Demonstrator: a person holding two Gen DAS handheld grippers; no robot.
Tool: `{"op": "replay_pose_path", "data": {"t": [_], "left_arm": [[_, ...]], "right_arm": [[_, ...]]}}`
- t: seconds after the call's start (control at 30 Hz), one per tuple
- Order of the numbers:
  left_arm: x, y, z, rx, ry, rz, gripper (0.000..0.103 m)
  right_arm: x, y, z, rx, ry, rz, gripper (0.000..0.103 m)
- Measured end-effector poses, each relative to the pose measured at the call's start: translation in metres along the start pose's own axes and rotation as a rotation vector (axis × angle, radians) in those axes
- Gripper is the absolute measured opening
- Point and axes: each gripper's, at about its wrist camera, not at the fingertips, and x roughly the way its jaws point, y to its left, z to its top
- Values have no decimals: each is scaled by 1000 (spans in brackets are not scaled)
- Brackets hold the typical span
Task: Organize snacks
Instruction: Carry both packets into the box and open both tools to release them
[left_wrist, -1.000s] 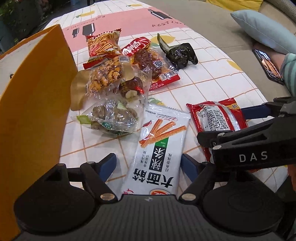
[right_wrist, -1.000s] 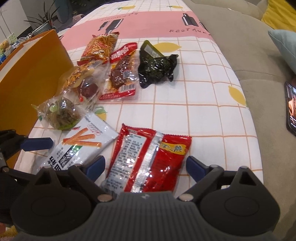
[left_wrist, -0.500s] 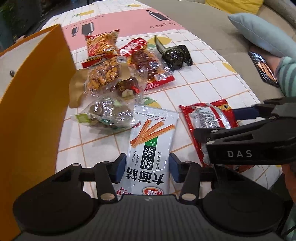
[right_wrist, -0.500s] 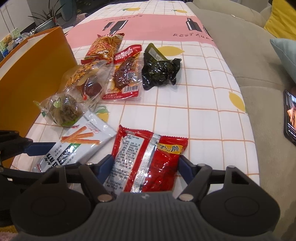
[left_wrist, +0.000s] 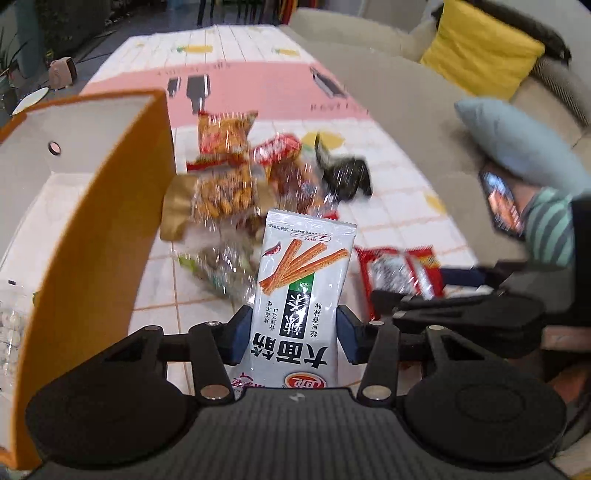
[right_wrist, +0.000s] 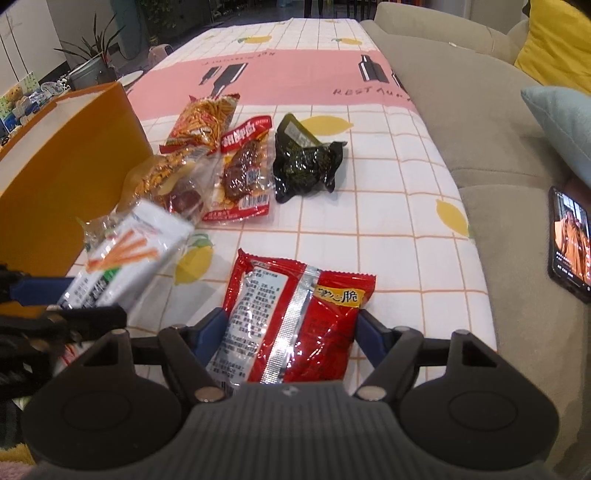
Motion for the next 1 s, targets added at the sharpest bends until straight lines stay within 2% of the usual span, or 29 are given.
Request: {"op": "replay_pose_path", "data": {"t": [0.17, 0.37, 0.63, 0.8, 1.0], "left_arm": [[-33, 4, 12, -15, -96, 14, 55], [-69, 20, 29, -37, -113, 56, 55], [-117, 62, 51, -84, -168, 136, 55], [-131, 91, 60, -88, -162, 228, 55], [-118, 128, 65, -126, -112, 303, 55]], "right_arm": [[-16, 4, 4, -1, -41, 25, 72], [-43, 23, 17, -31, -109, 95, 72], [-74, 68, 50, -121, -190, 255, 72], [-89, 114, 80, -246, -260, 324, 72], [-91, 169, 113, -370, -304, 370, 72]]}}
